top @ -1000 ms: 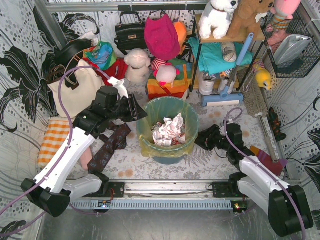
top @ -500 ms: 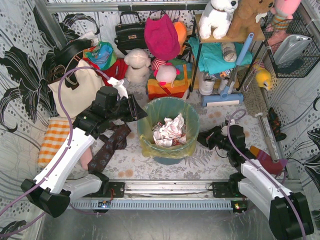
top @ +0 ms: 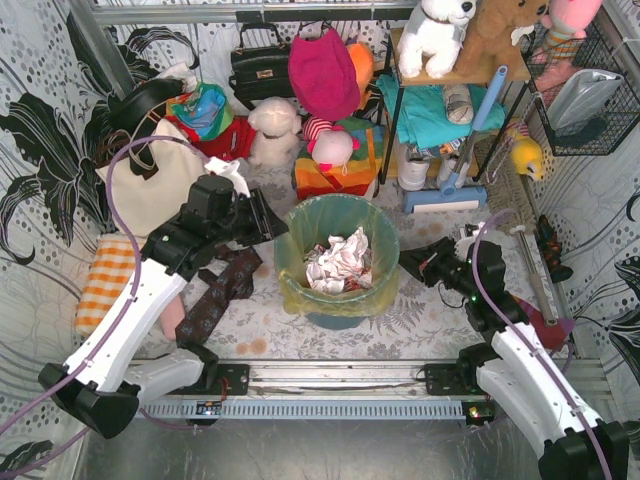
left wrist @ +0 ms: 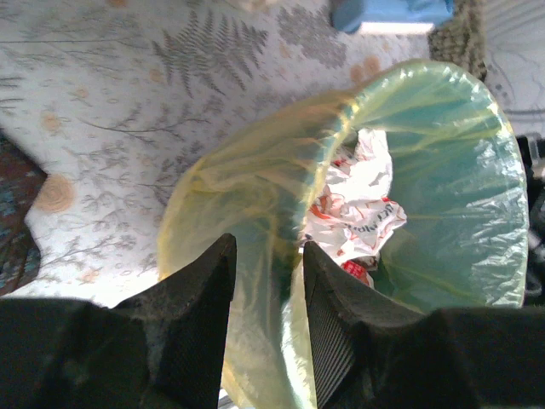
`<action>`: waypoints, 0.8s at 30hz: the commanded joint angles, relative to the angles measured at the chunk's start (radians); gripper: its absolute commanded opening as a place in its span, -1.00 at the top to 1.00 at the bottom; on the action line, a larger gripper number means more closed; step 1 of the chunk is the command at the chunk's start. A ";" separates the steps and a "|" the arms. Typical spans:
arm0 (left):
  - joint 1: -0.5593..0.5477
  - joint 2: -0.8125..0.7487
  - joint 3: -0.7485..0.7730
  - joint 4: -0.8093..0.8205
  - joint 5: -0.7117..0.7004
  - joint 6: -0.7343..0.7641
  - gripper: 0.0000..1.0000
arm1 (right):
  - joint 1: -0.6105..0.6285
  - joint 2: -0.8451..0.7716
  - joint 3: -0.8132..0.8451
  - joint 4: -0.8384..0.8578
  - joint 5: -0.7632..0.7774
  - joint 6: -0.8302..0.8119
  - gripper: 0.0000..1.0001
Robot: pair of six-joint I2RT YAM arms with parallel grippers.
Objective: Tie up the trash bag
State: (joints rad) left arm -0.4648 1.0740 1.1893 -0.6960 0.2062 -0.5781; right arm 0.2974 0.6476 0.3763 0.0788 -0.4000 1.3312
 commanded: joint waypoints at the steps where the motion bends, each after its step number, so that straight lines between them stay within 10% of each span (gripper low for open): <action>1: -0.004 -0.073 0.074 -0.084 -0.235 -0.083 0.08 | -0.003 0.004 0.024 -0.065 0.017 -0.050 1.00; 9: -0.003 -0.221 -0.031 -0.131 -0.457 -0.229 0.07 | -0.003 0.016 0.065 -0.120 0.019 -0.080 1.00; 24: -0.003 -0.362 -0.657 0.370 -0.136 -0.413 0.08 | -0.003 0.041 0.151 -0.226 0.023 -0.123 1.00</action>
State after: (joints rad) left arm -0.4648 0.7650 0.5896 -0.5793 -0.0498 -0.9436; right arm 0.2974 0.6937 0.4892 -0.1108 -0.3878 1.2346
